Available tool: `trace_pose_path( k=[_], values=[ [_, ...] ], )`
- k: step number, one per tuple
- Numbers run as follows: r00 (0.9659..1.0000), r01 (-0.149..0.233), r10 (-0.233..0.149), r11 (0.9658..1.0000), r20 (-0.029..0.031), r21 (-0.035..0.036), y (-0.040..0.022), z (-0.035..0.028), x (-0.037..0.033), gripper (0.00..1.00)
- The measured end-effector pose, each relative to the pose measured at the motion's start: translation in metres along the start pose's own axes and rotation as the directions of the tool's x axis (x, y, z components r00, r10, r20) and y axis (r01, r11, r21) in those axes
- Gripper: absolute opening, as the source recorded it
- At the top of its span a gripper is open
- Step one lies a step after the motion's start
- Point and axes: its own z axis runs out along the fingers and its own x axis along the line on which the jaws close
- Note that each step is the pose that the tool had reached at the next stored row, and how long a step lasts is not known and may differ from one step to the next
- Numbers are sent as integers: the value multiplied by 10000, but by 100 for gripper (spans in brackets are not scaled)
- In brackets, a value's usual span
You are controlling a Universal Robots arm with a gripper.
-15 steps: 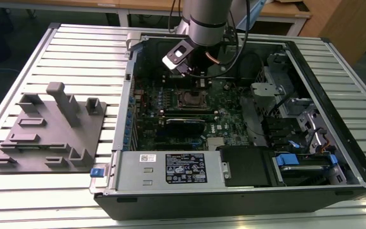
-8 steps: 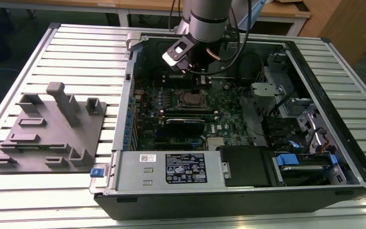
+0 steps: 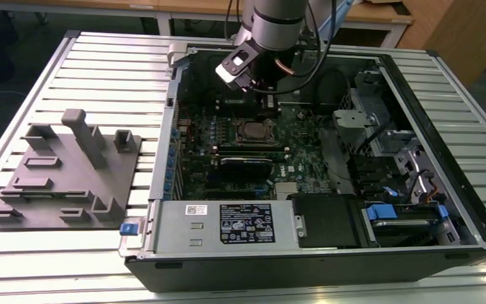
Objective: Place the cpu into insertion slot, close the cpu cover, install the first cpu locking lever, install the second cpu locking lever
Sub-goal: 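Install the first cpu locking lever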
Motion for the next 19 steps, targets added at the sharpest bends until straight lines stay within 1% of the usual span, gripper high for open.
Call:
trace_pose_path(
  k=[14,17,19],
  values=[
    [10000,0,0,10000,0,0,-1,-124,-2,10],
    [10000,0,0,10000,-1,-1,-1,-128,-2,10],
    [10000,0,0,10000,8,0,-1,-129,-2,10]
  ],
)
